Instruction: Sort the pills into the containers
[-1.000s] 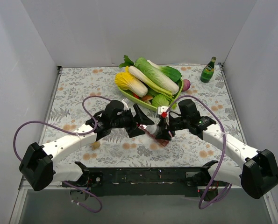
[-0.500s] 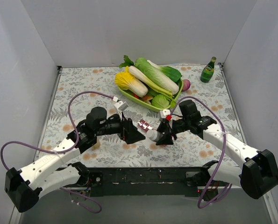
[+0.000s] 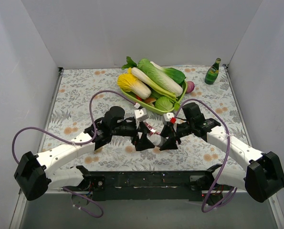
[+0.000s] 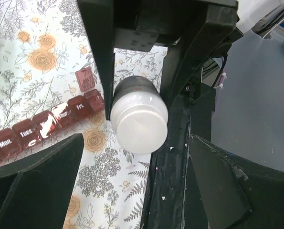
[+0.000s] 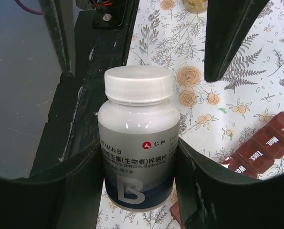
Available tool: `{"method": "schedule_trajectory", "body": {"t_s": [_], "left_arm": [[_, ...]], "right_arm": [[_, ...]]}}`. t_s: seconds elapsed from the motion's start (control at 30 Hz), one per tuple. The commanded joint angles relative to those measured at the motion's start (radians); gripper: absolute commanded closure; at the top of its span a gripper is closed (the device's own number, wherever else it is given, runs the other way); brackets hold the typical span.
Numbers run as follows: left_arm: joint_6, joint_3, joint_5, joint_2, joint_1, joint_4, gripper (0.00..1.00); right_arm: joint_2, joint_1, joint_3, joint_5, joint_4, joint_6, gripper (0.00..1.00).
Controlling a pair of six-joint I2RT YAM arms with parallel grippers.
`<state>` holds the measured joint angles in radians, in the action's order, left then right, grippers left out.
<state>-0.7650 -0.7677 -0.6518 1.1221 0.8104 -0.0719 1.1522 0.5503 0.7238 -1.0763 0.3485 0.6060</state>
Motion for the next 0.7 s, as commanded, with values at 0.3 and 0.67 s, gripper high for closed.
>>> {"method": "schedule_trajectory", "body": {"t_s": [0.3,0.67], "left_arm": [[0.017,-0.056,0.08,0.041,0.081,0.037,0.36],[-0.262,-0.084,0.219,0.057,0.081,0.008,1.0]], "right_arm": [[0.007,-0.001,0.022,-0.017,-0.051,-0.043,0.96],[-0.003,-0.003,0.014,0.039,-0.052,-0.041,0.97]]}}
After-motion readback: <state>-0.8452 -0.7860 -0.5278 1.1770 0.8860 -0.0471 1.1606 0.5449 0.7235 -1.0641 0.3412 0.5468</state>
